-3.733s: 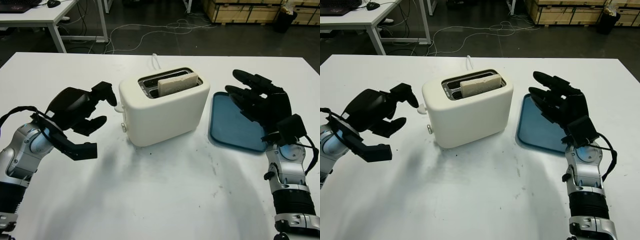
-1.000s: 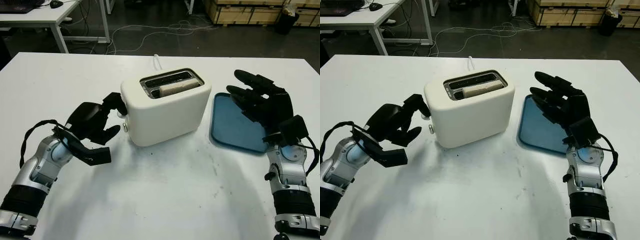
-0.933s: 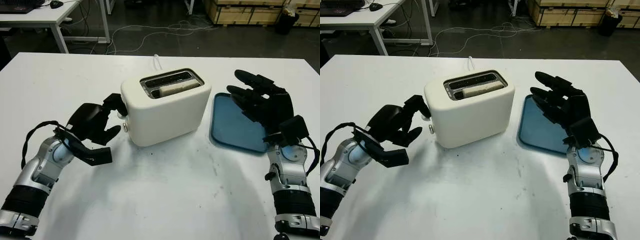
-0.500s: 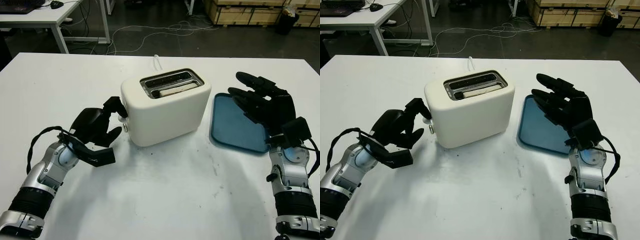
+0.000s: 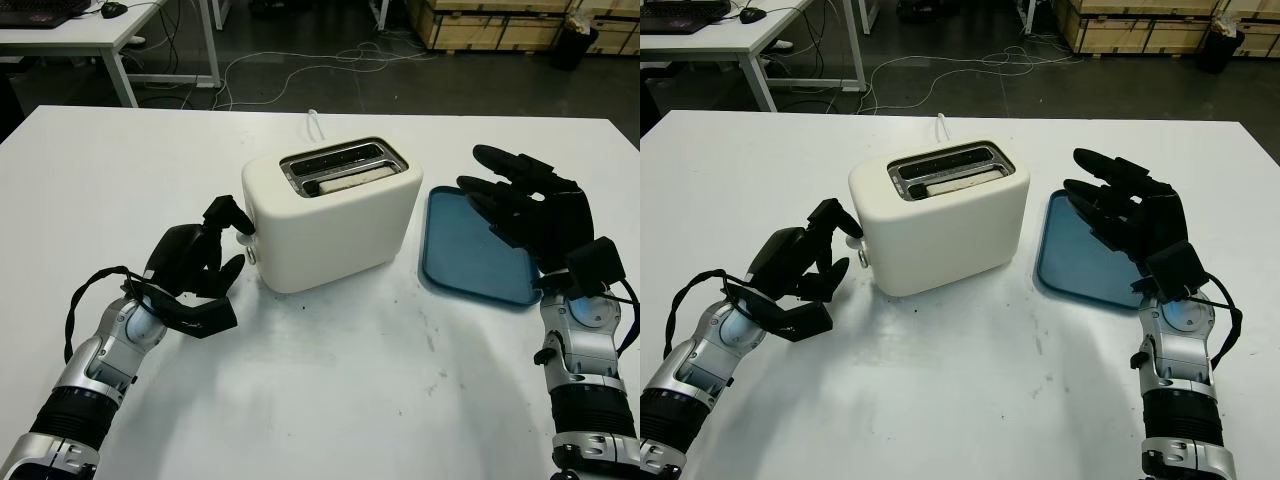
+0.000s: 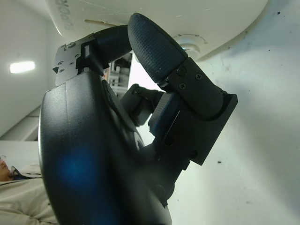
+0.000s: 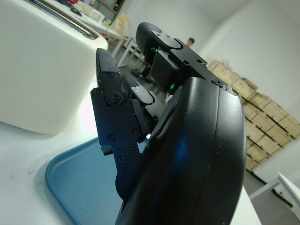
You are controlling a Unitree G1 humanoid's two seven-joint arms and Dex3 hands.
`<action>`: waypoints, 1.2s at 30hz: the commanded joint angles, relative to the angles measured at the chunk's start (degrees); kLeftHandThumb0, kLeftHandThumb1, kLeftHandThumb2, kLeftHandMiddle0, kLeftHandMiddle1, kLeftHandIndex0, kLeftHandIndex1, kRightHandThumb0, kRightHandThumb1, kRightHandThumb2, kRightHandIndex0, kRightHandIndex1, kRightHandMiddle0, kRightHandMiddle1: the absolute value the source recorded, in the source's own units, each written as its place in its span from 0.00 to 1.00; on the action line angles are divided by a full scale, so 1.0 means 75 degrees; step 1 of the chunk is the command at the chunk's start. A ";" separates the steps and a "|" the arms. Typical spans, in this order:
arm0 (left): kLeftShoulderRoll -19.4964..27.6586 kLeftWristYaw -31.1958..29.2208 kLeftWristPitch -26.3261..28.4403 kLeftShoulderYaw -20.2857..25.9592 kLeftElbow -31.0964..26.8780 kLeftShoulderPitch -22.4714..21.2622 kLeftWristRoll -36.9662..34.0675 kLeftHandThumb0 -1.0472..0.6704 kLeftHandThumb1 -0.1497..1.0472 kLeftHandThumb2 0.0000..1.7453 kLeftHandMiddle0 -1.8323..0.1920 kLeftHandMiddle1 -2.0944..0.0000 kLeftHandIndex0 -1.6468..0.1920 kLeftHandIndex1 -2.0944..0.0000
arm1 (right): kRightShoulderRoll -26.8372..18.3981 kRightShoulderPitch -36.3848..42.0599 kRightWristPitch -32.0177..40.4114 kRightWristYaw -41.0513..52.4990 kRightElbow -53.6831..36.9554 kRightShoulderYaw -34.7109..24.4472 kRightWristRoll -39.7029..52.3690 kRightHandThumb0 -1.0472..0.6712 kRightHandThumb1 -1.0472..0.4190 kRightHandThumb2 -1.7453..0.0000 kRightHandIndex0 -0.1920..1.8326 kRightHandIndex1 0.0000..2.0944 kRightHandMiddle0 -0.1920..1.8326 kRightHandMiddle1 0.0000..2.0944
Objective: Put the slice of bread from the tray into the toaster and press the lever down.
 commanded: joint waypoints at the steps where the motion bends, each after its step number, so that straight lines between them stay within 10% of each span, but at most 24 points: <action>1: -0.0050 -0.0379 0.0094 -0.0305 -0.0091 0.0229 0.0152 0.11 0.75 0.73 0.48 0.17 0.90 0.22 | -0.0036 0.0012 -0.0173 0.0036 -0.0089 -0.0067 0.0121 0.42 0.09 0.95 0.55 0.01 0.50 0.00; 13: 0.0826 -0.2165 0.1152 -0.0570 -0.1424 0.0090 0.0375 0.13 0.48 0.83 0.50 0.22 0.84 0.19 | -0.0052 -0.0013 -0.0160 0.0098 -0.0072 -0.0088 0.0164 0.41 0.09 0.96 0.56 0.01 0.50 0.00; 18: 0.0970 -0.2652 0.1237 -0.0694 -0.1380 -0.0256 0.0355 0.13 0.39 0.86 0.37 0.40 0.38 0.50 | -0.0043 0.0014 -0.0155 0.0109 -0.0128 -0.0089 0.0181 0.40 0.09 0.96 0.56 0.01 0.50 0.00; 21: 0.0998 -0.2825 0.1395 -0.0741 -0.1405 -0.0347 0.0385 0.13 0.36 0.86 0.35 0.44 0.29 0.57 | -0.0045 0.0022 -0.0143 0.0152 -0.0124 -0.0113 0.0234 0.40 0.09 0.96 0.56 0.01 0.50 0.00; 36: 0.0908 -0.2723 0.1722 -0.0761 -0.1570 -0.0262 0.0534 0.18 0.28 0.92 0.34 0.43 0.26 0.61 | -0.0062 0.0082 -0.0086 0.0177 -0.0220 -0.0132 0.0271 0.39 0.09 0.96 0.56 0.00 0.50 0.00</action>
